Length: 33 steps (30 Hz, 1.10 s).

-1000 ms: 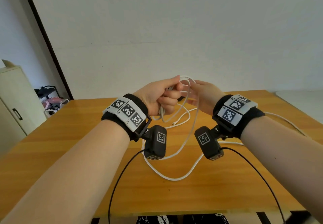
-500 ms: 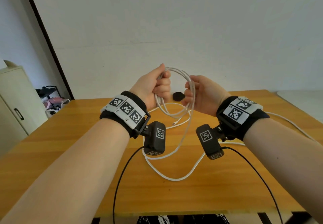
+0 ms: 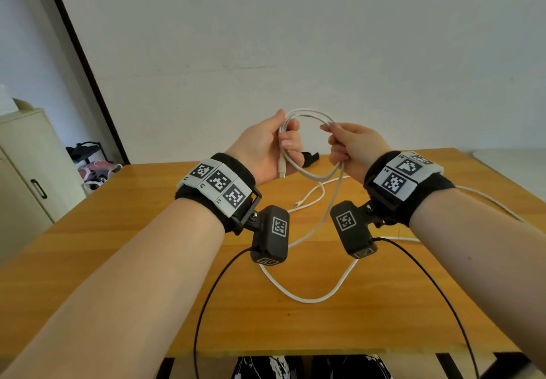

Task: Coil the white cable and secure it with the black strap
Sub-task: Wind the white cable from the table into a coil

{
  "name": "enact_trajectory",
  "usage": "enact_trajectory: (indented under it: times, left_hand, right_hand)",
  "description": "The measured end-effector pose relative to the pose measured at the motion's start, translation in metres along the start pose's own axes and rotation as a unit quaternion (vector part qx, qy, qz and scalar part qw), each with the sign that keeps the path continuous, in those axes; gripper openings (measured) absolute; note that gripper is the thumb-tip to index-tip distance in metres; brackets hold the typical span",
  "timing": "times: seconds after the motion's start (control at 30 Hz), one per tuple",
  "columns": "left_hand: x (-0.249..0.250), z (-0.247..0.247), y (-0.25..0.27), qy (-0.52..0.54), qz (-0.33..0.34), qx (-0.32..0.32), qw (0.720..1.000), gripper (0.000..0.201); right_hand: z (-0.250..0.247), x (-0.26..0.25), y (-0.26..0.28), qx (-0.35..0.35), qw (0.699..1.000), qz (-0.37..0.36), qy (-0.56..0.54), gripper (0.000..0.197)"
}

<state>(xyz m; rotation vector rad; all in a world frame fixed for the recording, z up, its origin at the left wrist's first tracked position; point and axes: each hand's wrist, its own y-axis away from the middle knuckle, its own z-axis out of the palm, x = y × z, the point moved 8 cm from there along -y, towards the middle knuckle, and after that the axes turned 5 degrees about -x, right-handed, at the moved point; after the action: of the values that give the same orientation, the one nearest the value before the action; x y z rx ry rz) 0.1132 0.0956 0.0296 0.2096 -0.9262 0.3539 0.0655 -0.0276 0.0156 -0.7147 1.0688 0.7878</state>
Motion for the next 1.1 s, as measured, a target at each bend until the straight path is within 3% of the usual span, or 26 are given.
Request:
enact_trajectory:
  times: [0.17,0.33,0.53,0.67,0.77,0.87,0.97,1.1]
  left_hand:
    - [0.008,-0.003,-0.002,0.046,0.033,0.032,0.998,0.046]
    - [0.026,-0.016,0.0,0.06,0.09,0.087,0.99,0.046]
    - [0.04,-0.036,0.006,0.102,0.138,0.14,0.975,0.048]
    - [0.049,-0.044,0.013,0.141,0.155,0.147,0.967,0.048]
    - [0.058,-0.048,0.019,0.149,0.17,0.152,0.962,0.047]
    - [0.063,-0.051,0.023,0.141,0.176,0.162,0.961,0.046]
    - [0.061,-0.051,0.023,0.12,0.17,0.169,0.963,0.046]
    - [0.056,-0.05,0.023,0.095,0.161,0.173,0.967,0.046]
  right_hand:
    - [0.006,0.008,0.009,0.019,0.998,0.027,0.056,0.02]
    - [0.023,0.049,0.031,-0.104,0.974,0.178,0.091,0.039]
    - [0.038,0.075,0.053,-0.228,0.937,0.232,0.13,0.004]
    - [0.033,0.081,0.06,-0.244,0.923,0.266,0.136,0.002]
    - [0.025,0.073,0.057,-0.198,0.941,0.252,0.11,0.004]
    - [0.013,0.056,0.047,-0.072,0.978,0.183,0.074,0.003]
    - [0.005,0.043,0.038,0.016,0.991,0.123,0.05,0.006]
    - [0.002,0.032,0.029,0.076,0.975,0.075,0.193,0.018]
